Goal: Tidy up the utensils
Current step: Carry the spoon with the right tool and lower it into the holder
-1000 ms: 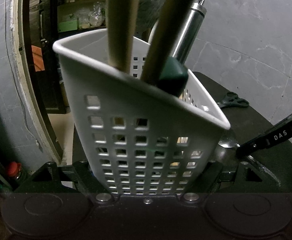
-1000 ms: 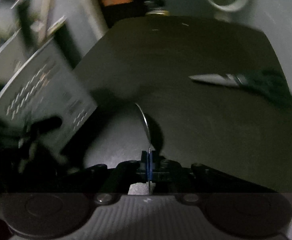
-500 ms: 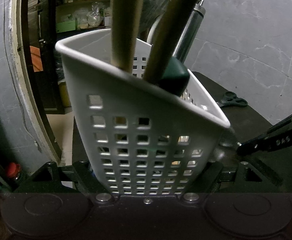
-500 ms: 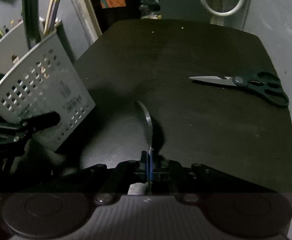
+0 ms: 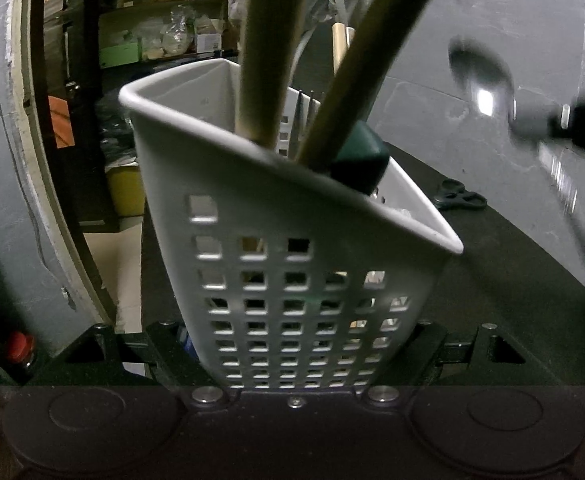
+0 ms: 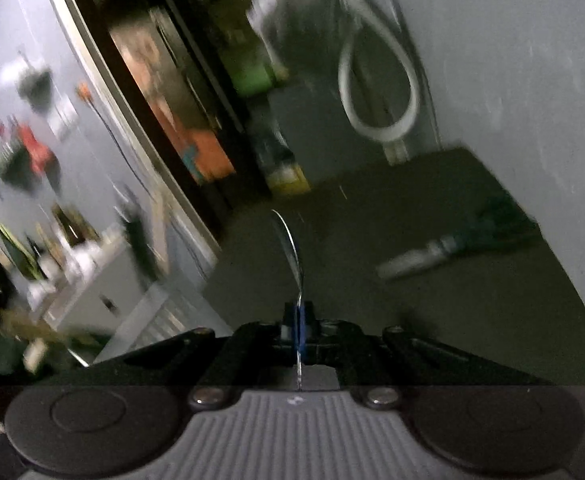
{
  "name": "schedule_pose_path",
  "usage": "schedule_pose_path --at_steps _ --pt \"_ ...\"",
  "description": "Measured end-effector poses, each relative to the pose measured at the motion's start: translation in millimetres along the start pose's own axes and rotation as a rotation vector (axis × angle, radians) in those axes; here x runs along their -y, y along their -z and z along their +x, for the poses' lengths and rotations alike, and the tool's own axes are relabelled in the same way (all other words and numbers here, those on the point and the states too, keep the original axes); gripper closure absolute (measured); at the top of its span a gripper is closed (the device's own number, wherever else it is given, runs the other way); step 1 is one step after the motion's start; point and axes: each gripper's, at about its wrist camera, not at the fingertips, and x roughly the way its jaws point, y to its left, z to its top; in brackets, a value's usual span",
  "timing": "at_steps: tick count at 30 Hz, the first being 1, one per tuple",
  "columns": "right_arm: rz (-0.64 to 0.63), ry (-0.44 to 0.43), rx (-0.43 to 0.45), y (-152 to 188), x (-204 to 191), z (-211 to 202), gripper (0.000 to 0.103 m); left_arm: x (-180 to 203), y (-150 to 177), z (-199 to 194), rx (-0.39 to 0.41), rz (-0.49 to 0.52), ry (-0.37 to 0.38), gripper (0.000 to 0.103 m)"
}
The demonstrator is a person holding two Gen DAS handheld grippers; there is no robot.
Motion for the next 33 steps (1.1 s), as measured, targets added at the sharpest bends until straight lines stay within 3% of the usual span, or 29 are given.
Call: schedule_pose_path --at_steps 3,6,12,17,26,33 --pt "-0.042 -0.059 0.073 -14 -21 -12 0.102 -2 -1 0 0.002 0.000 0.008 0.021" --pt "-0.185 -0.062 0.080 -28 -52 -18 0.102 -4 -2 2 0.004 0.000 0.016 0.021" --pt "-0.625 0.022 -0.012 -36 -127 -10 0.102 -5 0 3 0.009 0.000 0.028 0.020" --pt "-1.182 0.157 -0.148 -8 -185 15 0.102 -11 1 4 0.012 -0.001 0.039 0.020" --pt "-1.707 0.178 -0.304 21 -222 44 0.102 -17 3 5 0.015 0.000 0.052 0.020" --pt "-2.294 0.243 -0.356 78 -213 63 0.102 -17 3 5 0.015 -0.001 0.051 0.020"
